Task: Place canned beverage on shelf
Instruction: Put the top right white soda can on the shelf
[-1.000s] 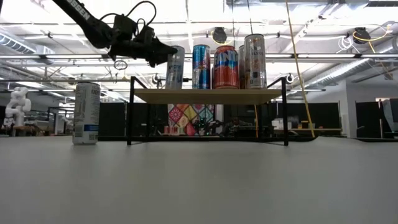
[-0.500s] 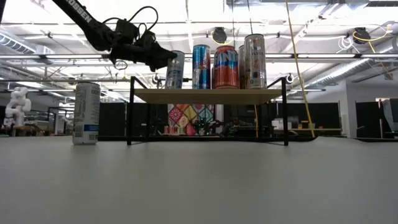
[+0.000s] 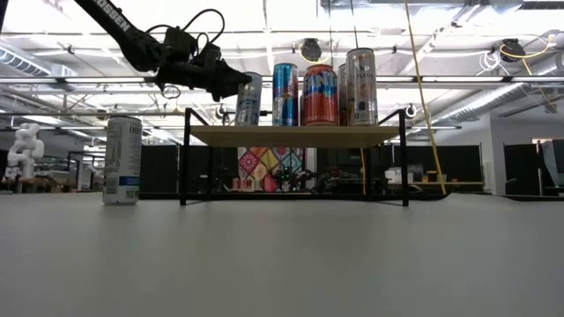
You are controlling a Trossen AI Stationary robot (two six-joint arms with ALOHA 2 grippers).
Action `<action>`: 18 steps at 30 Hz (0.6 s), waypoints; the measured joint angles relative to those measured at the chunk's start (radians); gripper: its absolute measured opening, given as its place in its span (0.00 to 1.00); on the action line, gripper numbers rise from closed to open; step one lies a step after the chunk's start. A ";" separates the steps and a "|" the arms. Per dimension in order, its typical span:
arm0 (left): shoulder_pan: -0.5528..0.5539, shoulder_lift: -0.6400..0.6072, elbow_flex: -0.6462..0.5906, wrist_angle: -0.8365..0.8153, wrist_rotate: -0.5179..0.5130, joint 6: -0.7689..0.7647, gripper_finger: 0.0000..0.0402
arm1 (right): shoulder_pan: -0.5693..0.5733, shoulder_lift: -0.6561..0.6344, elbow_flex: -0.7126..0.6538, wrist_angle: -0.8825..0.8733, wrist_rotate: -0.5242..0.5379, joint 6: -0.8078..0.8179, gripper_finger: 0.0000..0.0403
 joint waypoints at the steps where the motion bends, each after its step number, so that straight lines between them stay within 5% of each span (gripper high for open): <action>1: 0.000 0.000 0.000 0.000 -0.005 0.000 0.62 | 0.000 0.000 0.000 0.000 0.000 0.000 0.68; 18: 0.000 -0.001 0.023 -0.098 -0.034 -0.025 0.70 | 0.000 0.000 0.000 -0.006 -0.003 0.000 0.68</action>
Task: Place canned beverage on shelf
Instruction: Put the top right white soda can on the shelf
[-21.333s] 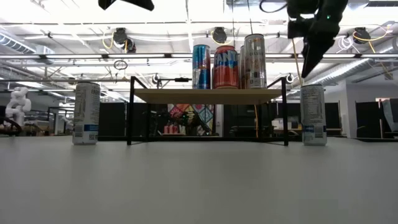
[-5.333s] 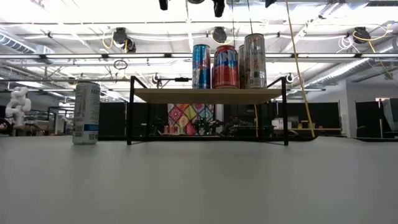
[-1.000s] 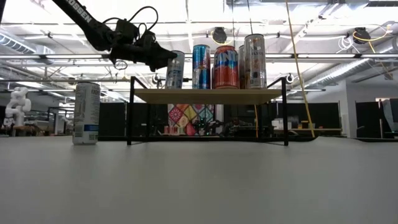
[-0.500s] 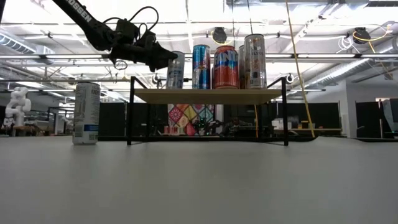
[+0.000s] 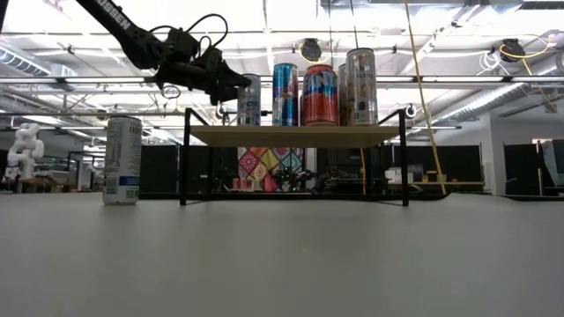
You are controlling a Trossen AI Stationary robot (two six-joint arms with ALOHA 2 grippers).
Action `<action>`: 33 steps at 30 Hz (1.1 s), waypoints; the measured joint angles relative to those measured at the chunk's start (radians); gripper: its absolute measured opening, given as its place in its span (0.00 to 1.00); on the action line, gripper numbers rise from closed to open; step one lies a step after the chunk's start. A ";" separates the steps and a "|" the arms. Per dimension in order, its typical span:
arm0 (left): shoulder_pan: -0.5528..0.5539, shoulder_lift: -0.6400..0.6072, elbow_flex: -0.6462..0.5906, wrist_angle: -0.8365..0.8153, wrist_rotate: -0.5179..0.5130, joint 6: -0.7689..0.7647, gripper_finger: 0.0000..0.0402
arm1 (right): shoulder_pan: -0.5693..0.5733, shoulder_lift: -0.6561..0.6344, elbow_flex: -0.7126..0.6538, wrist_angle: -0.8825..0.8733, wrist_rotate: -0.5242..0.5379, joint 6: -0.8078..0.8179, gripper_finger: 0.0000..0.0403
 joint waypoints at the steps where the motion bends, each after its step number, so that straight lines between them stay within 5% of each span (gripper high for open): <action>1: 0.000 -0.004 0.003 -0.015 -0.002 0.001 0.70 | 0.000 0.000 0.000 -0.001 0.000 0.000 0.68; 23: -0.002 -0.056 0.004 -0.085 -0.046 0.032 0.70 | 0.000 0.000 0.000 -0.006 -0.005 0.003 0.68; 33: -0.002 -0.067 0.004 -0.074 -0.047 0.026 0.81 | 0.000 0.000 0.000 -0.022 -0.006 0.003 0.68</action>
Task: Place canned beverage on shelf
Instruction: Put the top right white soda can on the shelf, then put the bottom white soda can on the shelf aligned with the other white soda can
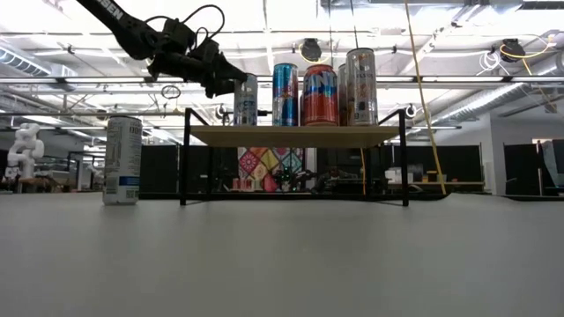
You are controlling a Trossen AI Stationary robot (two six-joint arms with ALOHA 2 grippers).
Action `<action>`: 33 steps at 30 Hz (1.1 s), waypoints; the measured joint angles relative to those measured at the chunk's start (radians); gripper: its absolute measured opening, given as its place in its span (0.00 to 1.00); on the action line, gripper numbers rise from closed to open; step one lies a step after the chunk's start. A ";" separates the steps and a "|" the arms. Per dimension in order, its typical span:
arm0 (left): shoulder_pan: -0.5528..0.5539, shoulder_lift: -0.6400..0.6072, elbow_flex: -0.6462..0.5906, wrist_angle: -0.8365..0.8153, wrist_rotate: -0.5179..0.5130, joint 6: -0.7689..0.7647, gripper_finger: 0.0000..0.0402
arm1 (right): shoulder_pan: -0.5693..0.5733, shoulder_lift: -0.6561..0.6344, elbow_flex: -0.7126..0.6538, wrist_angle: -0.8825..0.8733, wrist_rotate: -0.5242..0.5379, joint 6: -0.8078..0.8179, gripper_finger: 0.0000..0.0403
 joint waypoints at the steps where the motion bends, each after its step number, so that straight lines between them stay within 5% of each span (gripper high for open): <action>1: 0.000 -0.007 0.000 0.001 -0.001 0.000 0.82 | 0.000 0.000 0.000 0.000 0.000 0.000 0.68; 26: -0.086 -0.310 0.001 -0.037 -0.175 -0.119 0.82 | 0.000 -0.031 0.000 -0.124 0.003 -0.019 0.68; 33: -0.164 -0.371 0.001 -0.037 -0.187 -0.186 0.82 | 0.025 -0.040 0.000 -0.305 0.002 -0.015 0.68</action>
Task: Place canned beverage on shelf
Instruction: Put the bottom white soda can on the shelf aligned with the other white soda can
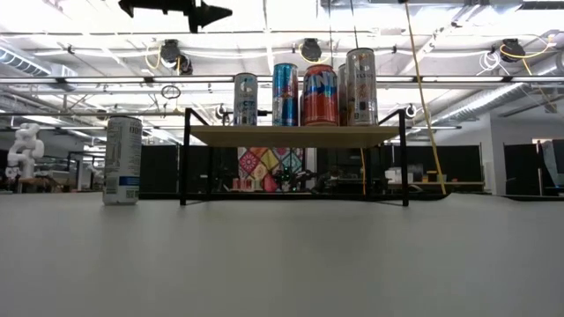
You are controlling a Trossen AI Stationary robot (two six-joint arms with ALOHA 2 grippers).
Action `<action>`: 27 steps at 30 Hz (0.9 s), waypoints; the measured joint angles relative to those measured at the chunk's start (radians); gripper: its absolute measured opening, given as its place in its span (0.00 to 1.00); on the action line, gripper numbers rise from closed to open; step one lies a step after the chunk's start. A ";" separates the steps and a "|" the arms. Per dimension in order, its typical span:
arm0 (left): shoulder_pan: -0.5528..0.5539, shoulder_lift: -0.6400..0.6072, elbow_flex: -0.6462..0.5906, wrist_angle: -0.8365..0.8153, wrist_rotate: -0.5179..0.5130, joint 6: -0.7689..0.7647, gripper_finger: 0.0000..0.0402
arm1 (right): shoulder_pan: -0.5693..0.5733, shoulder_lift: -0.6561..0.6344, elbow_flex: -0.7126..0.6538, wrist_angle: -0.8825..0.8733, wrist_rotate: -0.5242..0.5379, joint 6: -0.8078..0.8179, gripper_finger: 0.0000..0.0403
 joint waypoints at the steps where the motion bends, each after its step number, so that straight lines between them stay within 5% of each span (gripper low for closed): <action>1: -0.012 -0.006 0.000 0.000 0.000 -0.035 0.82 | 0.008 0.000 0.000 -0.025 0.000 0.007 0.68; 7: -0.086 -0.037 0.000 0.000 0.037 -0.314 0.82 | 0.067 0.000 0.000 -0.105 0.000 0.055 0.68; 15: -0.160 -0.057 0.000 0.017 0.074 -0.417 0.82 | 0.160 0.000 0.000 -0.154 -0.001 0.144 0.68; 21: -0.175 -0.038 0.000 0.201 0.078 -0.577 0.82 | 0.237 0.000 0.000 -0.299 -0.005 0.173 0.68; 27: -0.265 -0.044 0.000 0.217 0.004 -0.574 0.82 | 0.293 0.000 0.000 -0.391 -0.005 0.227 0.68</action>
